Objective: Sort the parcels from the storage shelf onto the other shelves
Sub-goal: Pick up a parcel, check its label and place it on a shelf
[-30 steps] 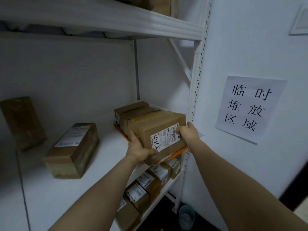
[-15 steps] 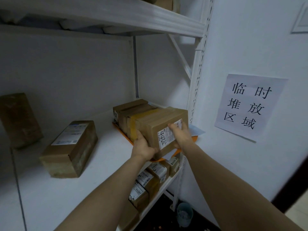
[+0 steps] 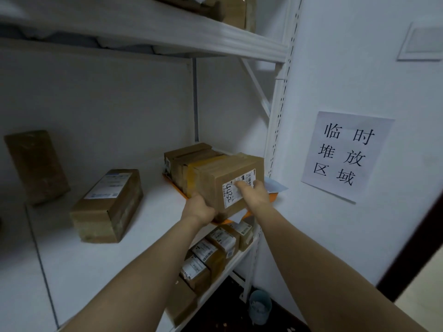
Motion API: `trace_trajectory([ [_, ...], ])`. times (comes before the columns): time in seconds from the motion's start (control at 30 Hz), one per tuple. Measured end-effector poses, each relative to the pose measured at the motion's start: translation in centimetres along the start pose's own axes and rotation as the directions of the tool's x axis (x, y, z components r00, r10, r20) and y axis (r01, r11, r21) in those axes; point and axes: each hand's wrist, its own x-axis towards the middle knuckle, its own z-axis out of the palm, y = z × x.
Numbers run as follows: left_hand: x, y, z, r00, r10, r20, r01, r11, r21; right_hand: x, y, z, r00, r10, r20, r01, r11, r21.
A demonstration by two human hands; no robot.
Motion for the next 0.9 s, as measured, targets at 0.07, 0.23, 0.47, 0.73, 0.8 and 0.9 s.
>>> trace_trajectory([
  [0.07, -1.6, 0.2, -0.9, 1.0, 0.009, -0.025, -0.009, 1.0, 0.009, -1.7, -0.6, -0.1, 1.0, -0.03, -0.001, 0.03, 0.999, -0.027],
  [0.23, -7.8, -0.6, -4.4, 0.996, -0.022, -0.092, 0.024, 0.999, 0.021, -7.4, -1.3, 1.4, 0.988, -0.11, 0.106, 0.116, 0.991, -0.062],
  [0.47, -15.2, -3.9, -8.9, 0.972, -0.127, -0.198, 0.137, 0.99, 0.035, -15.4, -1.6, 6.4, 0.91, -0.099, 0.402, 0.148, 0.985, -0.093],
  [0.73, -23.0, -10.3, -16.0, 0.915, -0.2, -0.35, 0.227, 0.973, 0.037, -25.5, -3.3, 14.0, 0.745, -0.102, 0.659, 0.249, 0.959, -0.132],
  [0.8, -24.4, -12.4, -18.1, 0.895, -0.223, -0.387, 0.265, 0.963, 0.057, -27.8, -3.7, 16.3, 0.702, -0.102, 0.705, 0.27, 0.954, -0.131],
  [0.9, -26.6, -15.5, -21.4, 0.856, -0.259, -0.447, 0.335, 0.937, 0.099, -30.9, -3.9, 20.0, 0.656, -0.097, 0.748, 0.309, 0.939, -0.149],
])
